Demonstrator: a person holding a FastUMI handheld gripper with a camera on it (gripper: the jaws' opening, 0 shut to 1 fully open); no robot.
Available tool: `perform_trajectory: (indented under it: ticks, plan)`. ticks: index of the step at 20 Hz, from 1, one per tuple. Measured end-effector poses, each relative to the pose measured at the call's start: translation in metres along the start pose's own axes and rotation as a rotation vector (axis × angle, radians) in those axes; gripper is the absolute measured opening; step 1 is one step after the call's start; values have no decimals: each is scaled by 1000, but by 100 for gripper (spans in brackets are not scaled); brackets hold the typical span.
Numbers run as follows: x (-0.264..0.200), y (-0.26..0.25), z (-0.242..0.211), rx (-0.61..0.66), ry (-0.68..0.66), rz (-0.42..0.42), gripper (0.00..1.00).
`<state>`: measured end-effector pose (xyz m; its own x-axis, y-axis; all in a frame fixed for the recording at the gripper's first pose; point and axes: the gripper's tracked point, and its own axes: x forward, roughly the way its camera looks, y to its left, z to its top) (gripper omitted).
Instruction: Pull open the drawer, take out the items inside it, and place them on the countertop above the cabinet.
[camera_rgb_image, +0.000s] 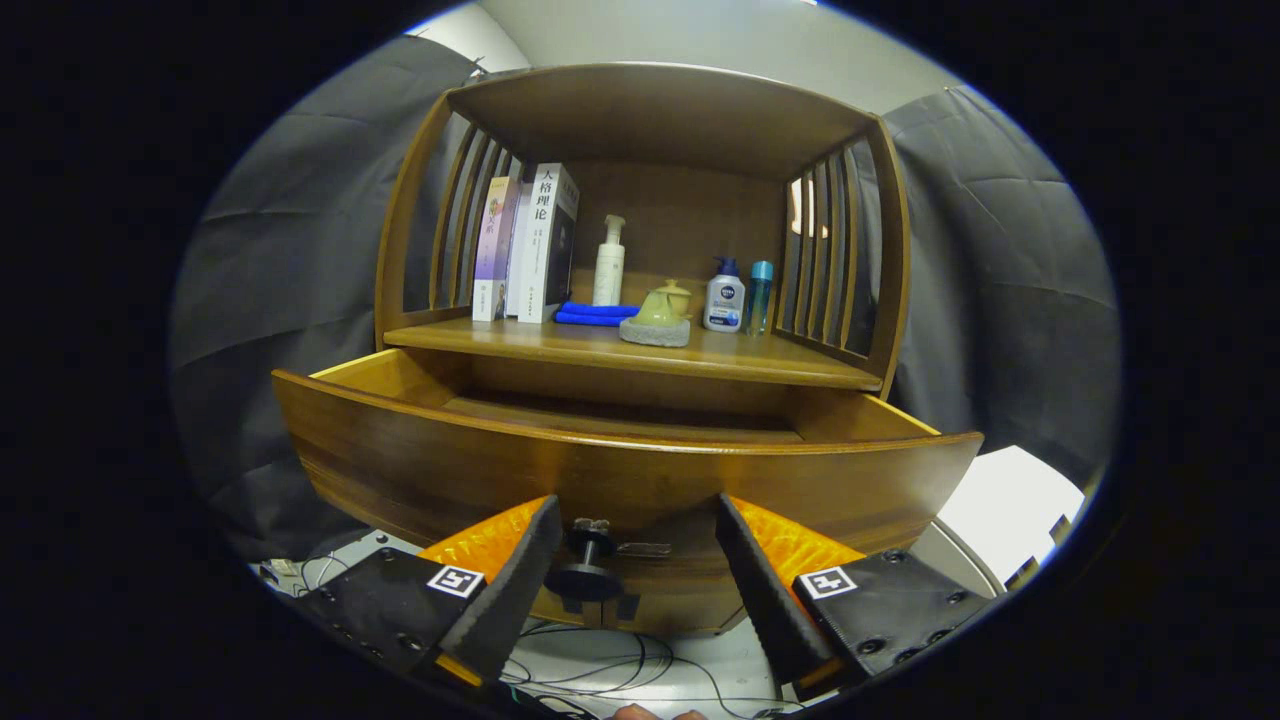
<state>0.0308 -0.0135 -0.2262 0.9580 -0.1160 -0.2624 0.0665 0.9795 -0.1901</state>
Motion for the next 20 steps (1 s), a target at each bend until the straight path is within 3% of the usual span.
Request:
perform_trajectory:
  ticks: [20]
  plan:
    - [82, 3, 21, -12, 41, -20, 99]
